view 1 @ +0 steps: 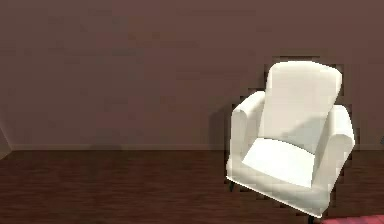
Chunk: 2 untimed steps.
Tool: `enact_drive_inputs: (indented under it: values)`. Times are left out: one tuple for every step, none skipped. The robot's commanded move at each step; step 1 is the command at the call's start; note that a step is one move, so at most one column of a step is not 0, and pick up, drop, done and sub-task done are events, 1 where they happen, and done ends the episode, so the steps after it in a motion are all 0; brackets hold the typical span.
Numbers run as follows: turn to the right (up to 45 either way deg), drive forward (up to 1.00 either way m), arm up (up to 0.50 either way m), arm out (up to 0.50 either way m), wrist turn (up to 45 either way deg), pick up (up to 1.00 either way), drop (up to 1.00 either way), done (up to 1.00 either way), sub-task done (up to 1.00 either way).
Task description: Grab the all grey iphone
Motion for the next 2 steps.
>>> enact_drive_inputs:
  values:
    - [0.0,0.00,0.50,0.00,0.0,0.00,0.00,0.00,0.00]
    - [0.0,0.00,0.08,0.00,0.0,0.00,0.00,0.00,0.00]
